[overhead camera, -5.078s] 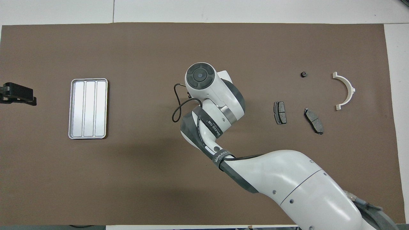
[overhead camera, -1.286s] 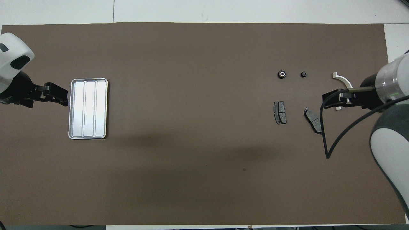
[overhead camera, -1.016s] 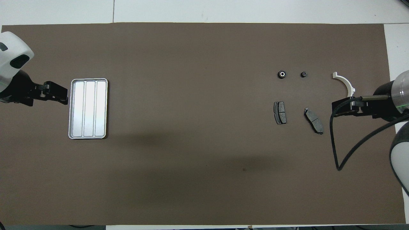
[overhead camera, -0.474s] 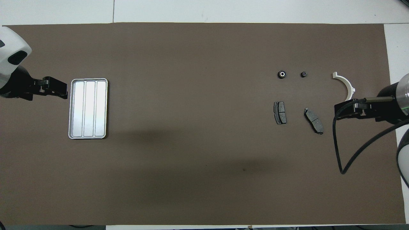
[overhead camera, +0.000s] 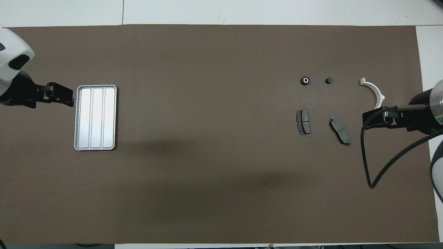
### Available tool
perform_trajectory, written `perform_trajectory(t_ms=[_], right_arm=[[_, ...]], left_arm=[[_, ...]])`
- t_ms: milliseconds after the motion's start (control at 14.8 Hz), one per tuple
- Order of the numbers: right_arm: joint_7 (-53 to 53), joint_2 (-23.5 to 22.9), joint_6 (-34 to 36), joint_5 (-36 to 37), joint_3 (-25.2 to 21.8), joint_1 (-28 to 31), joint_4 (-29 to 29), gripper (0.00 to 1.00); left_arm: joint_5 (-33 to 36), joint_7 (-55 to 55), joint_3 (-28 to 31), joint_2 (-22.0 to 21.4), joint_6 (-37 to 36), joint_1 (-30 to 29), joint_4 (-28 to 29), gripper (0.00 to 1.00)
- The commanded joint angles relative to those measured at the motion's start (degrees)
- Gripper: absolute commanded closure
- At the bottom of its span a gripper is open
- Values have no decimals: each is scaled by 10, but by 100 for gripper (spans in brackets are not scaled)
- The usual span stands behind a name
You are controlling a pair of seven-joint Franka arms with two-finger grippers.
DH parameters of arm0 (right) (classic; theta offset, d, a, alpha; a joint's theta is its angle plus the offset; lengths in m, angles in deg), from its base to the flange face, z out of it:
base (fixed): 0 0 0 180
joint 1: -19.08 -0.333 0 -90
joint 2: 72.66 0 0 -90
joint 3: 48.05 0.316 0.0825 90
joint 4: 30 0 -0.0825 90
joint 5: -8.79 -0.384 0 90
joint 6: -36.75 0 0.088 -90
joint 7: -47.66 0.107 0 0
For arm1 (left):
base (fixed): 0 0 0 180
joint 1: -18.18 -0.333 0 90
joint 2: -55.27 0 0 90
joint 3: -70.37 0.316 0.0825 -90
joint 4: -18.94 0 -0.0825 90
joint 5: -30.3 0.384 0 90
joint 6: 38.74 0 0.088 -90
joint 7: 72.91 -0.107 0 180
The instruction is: Place bearing gear from tray to pile
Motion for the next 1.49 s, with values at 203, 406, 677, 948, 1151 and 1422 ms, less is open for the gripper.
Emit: perform_trajectory(t_ms=[203,406,677,948,1151,1422], right_arm=[[6,3,5,-13,0,2,11,0],[8,5,4,-13,0,2,11,0],[3,5,3,-14,-4,5,11,0],[3,3,-15,-14,-5,5,10,0],[3,-1,-17,-14,-5,4,10,0],[4,-1,-17,-14,-5,3,10,0]], left_arm=[[-9,-12,6,-17,12,6,22,0],[-9,-12,6,-17,13,7,21,0],[-9,-11,6,-17,10,7,22,0],[-9,-11,7,-18,10,18,22,0],[-9,-11,7,-18,11,18,25,0],[-9,-12,7,-18,11,16,25,0]])
